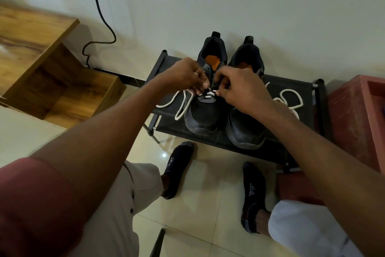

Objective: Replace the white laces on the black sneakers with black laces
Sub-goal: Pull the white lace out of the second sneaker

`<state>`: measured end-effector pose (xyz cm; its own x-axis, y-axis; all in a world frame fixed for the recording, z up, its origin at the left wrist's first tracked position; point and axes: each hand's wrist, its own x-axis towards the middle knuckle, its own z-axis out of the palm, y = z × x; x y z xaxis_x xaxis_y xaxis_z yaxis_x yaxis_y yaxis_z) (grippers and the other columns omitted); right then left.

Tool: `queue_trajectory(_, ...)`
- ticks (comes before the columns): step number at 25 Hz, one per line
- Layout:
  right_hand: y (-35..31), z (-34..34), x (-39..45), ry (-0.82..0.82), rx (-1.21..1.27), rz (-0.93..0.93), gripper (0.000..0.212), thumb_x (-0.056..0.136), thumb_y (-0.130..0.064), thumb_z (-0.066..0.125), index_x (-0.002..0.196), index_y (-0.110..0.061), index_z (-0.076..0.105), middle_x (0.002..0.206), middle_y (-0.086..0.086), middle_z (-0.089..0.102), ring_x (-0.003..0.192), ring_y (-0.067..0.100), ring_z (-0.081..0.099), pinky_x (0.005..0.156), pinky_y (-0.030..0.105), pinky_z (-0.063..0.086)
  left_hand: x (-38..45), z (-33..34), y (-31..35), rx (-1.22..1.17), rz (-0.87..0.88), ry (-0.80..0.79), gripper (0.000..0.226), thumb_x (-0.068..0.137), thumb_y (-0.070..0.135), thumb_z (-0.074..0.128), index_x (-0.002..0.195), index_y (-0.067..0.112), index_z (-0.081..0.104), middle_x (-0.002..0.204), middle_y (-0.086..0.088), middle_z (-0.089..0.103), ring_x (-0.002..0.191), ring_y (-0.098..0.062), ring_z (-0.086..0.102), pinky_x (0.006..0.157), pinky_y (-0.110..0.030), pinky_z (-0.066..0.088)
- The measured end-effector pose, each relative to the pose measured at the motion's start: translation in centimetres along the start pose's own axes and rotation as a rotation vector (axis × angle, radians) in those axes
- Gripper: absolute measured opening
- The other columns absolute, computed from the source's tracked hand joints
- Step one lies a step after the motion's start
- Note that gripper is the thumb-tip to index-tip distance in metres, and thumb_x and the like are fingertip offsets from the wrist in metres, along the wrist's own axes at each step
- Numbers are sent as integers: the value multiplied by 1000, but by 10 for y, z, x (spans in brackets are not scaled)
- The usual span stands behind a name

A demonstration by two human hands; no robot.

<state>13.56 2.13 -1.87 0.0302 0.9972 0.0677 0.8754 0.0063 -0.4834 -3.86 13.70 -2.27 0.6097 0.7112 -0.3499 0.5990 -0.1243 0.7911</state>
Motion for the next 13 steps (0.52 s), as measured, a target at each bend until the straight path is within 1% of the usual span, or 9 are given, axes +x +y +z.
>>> queue_trajectory(1, -1, 1, 0, -17, -34, -24, 48, 89, -19, 81, 132, -30, 62, 97, -7, 70, 86, 15, 67, 77, 41, 59, -1, -1, 0, -5, 2, -6, 9, 92, 1, 74, 96, -7, 74, 81, -13, 75, 75, -21, 74, 75, -31, 63)
queue_trajectory(2, -2, 1, 0, -37, -92, -46, 60, 88, -19, 81, 141, -31, 55, 104, -5, 68, 93, 18, 66, 80, 41, 58, -2, -2, 1, -13, 2, -10, 9, 93, 1, 73, 96, -7, 74, 82, -15, 76, 76, -23, 75, 76, -33, 64)
queue_trajectory(3, -3, 0, 1, -53, -159, -64, 63, 88, -21, 81, 144, -33, 54, 111, -3, 67, 101, 21, 65, 83, 43, 56, -2, -3, 0, -39, -3, -4, 10, 94, 2, 71, 98, -8, 73, 84, -18, 76, 77, -25, 75, 77, -34, 65)
queue_trajectory(5, -2, -1, 4, -86, -227, -79, 54, 90, -23, 80, 139, -35, 60, 115, -2, 64, 107, 24, 63, 87, 46, 54, -3, -7, -3, -145, -40, 26, 12, 99, 3, 66, 99, -8, 71, 88, -22, 76, 81, -31, 77, 76, -37, 65)
queue_trajectory(7, 1, -3, 4, -101, -173, -57, 42, 91, -21, 78, 129, -34, 67, 109, -5, 61, 104, 22, 62, 86, 44, 54, -5, -15, -1, -184, -87, 35, 11, 100, 2, 64, 101, -7, 70, 89, -23, 76, 86, -34, 78, 79, -40, 65)
queue_trajectory(9, 1, -1, 4, -63, -101, -46, 32, 94, -19, 73, 123, -34, 70, 105, -8, 60, 98, 19, 62, 84, 42, 54, -6, -25, 2, -40, -121, 45, 9, 97, -2, 66, 104, -8, 70, 88, -24, 75, 79, -29, 76, 80, -37, 65)
queue_trajectory(11, -2, 2, 5, 11, -56, -32, 21, 99, -24, 66, 117, -33, 73, 103, -8, 57, 93, 14, 58, 87, 44, 54, -10, -33, 3, 196, -171, 66, 7, 96, -3, 67, 100, -6, 72, 85, -21, 74, 70, -23, 71, 73, -33, 64)
queue_trajectory(12, -5, 4, 5, 28, -67, -25, 18, 100, -29, 64, 115, -32, 75, 103, -8, 54, 93, 13, 56, 90, 46, 53, -13, -37, 3, 363, -203, 65, 7, 95, 2, 70, 98, -4, 73, 87, -19, 76, 71, -22, 71, 75, -35, 64)
queue_trajectory(13, -7, 6, 6, 28, -106, -23, 19, 101, -35, 63, 114, -31, 76, 104, -7, 52, 94, 14, 56, 94, 49, 51, -17, -38, 3, 550, -234, 49, 13, 92, 11, 76, 100, 0, 74, 93, -17, 77, 78, -23, 72, 81, -40, 64)
